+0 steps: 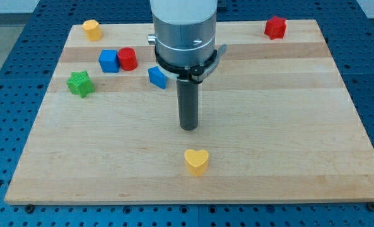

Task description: Move arm away from yellow heart

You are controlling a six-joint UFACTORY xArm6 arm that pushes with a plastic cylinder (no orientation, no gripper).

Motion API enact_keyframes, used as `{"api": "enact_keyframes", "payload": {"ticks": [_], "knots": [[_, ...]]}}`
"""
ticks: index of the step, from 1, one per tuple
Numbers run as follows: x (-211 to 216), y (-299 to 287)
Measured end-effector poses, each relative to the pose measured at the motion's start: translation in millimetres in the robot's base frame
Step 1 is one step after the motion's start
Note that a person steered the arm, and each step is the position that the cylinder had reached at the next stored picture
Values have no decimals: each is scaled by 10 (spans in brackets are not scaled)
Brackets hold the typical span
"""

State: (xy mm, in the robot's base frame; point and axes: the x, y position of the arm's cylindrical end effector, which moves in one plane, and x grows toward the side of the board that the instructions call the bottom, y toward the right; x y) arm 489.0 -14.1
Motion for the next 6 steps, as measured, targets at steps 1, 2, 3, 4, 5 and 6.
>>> {"api": "enact_keyframes", "payload": {"ticks": [1,2,3,4,5,6], "knots": [[0,-72],[6,-73],[8,-73],[28,-73],[70,-73],[95,-73]]}}
